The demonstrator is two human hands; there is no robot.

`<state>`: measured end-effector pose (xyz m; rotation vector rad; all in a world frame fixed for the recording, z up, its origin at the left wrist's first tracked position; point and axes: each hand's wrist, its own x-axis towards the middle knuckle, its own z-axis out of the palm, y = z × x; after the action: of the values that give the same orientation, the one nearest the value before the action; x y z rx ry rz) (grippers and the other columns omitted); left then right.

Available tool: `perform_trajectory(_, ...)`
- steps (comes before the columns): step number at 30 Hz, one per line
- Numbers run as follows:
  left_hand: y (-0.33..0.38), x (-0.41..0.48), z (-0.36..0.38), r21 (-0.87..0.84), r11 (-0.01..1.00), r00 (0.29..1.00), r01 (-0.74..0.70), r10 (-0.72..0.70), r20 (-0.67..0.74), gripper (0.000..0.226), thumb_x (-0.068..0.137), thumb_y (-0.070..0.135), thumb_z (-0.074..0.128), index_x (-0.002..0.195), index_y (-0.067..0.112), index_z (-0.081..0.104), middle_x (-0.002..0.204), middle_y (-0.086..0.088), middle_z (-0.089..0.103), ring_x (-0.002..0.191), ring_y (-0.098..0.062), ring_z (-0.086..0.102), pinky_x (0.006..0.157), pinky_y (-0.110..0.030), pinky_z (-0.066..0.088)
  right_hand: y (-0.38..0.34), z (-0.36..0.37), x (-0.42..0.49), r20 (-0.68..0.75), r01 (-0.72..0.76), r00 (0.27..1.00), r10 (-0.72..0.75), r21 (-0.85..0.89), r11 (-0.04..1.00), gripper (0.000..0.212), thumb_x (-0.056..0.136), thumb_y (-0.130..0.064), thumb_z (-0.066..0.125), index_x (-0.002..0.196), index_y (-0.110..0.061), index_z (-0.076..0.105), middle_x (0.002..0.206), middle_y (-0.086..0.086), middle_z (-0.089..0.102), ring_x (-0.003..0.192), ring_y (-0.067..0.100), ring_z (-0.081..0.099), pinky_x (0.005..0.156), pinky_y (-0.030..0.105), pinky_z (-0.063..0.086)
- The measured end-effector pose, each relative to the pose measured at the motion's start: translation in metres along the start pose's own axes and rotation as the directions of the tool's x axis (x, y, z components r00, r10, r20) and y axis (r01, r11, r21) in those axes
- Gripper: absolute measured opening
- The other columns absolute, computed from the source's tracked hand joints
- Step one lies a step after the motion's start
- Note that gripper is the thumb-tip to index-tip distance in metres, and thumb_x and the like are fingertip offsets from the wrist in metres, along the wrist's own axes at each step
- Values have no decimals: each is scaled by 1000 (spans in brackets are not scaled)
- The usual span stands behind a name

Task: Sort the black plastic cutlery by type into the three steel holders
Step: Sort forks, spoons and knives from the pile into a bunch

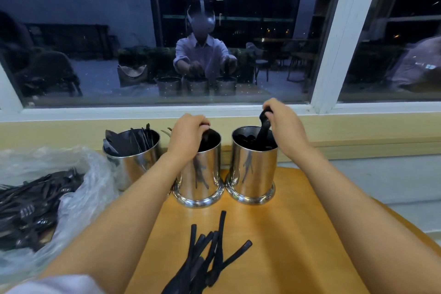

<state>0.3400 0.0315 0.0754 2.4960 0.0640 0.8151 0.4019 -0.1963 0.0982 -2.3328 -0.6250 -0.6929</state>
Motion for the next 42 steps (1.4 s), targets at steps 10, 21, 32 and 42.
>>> perform_trajectory(10, -10, -10, 8, 296, 951, 994, -93, 70, 86, 42, 105, 34, 33, 89, 12, 66, 100, -11, 63, 101, -28, 56, 93, -41, 40, 17, 31, -21, 368, 42, 930, 10, -134, 990, 51, 100, -50, 34, 139, -18, 44, 133, 5, 54, 121, 26, 35, 92, 37, 33)
perform_trajectory(21, -6, -129, -16, 17, 998, 995, 61, -62, 75, 18, 99, 25, 54, 106, 13, 65, 104, -1, 61, 103, -19, 53, 87, -33, 42, -15, 26, -122, 287, 162, 939, -188, 110, 981, 22, 97, -21, 56, 117, -17, 63, 111, -2, 61, 105, 14, 46, 91, 29, 40)
perform_trajectory(32, -4, -303, 16, 247, 906, 886, 344, -401, 235, 85, 77, 74, 58, 145, 27, 38, 140, 8, 42, 129, -17, 34, 109, -34, 29, -26, 67, -256, 525, 64, 843, -116, 116, 991, 26, 97, -18, 55, 119, -23, 66, 119, -5, 57, 111, 13, 44, 99, 26, 36)
perform_trajectory(42, -31, -293, 5, 14, 967, 927, 253, -246, 283, 53, 81, 49, 72, 128, 29, 58, 120, 20, 50, 111, -8, 39, 93, -25, 31, -24, 72, -233, 638, 111, 753, -163, 122, 986, 69, 84, -54, 64, 145, -31, 40, 152, -17, 31, 141, 5, 16, 114, 29, 20)
